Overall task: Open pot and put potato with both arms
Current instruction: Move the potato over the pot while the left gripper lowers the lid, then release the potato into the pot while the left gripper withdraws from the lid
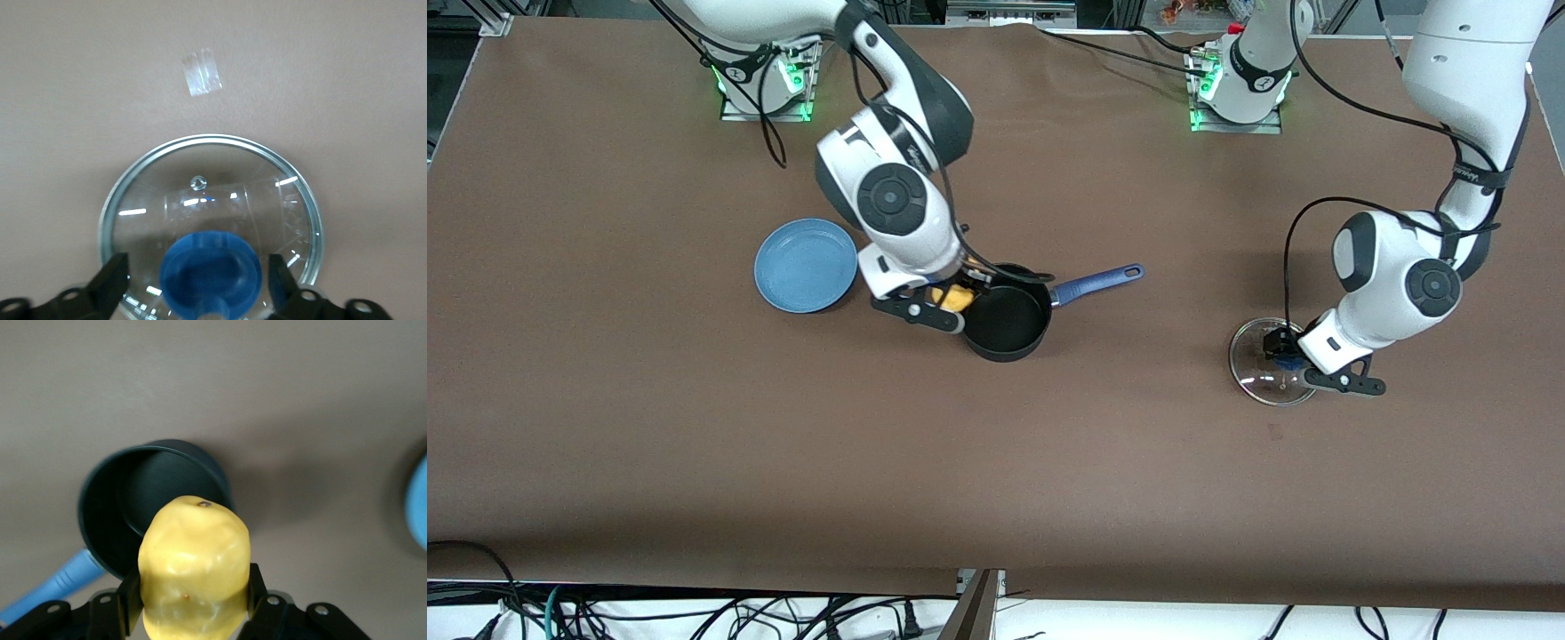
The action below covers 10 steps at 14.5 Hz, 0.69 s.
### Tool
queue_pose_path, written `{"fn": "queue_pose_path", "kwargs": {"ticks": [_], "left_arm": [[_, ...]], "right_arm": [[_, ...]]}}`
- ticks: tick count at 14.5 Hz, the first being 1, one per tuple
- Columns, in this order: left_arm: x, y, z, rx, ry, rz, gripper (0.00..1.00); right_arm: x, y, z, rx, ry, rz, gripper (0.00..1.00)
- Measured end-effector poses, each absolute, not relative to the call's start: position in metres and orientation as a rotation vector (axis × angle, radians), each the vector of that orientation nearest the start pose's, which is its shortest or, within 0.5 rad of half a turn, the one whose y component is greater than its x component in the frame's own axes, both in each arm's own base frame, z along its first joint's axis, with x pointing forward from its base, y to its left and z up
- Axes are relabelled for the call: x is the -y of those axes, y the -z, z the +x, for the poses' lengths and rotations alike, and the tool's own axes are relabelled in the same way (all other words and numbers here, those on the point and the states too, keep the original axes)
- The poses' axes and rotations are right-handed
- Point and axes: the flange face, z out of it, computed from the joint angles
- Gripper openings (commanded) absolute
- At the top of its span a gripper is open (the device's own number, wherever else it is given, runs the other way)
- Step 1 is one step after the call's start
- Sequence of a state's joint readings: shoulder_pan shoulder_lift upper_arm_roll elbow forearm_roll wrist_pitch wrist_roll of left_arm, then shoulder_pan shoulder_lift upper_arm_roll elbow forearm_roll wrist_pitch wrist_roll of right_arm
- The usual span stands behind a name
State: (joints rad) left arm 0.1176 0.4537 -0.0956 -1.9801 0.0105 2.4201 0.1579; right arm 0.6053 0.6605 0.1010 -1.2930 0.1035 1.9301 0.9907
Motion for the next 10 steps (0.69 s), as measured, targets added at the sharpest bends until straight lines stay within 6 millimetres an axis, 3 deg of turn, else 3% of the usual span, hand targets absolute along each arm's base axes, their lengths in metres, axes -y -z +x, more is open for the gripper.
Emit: {"fn": "queue_pose_path", "kwargs": {"ticks": [2,6,10], "left_arm": [[-0.013,-0.283,0.62,-0.191,-0.064,-3.194,1.0],[-0.008,-0.401,0.635,-0.169,-0.143,-3.199,1.0],[-0.002,-0.493,0.625,-0.018,-0.186,-3.191,1.0]], "right_arm": [[-0.482,-0.332,0.56,-0.539,-0.189,-2.987,0.3],[-0.496,-0.285,0.557,-0.536,-0.193,-2.987,0.3],[-0.504,-0.245,0.554,-0.535,-0.19,-2.984,0.3]]}}
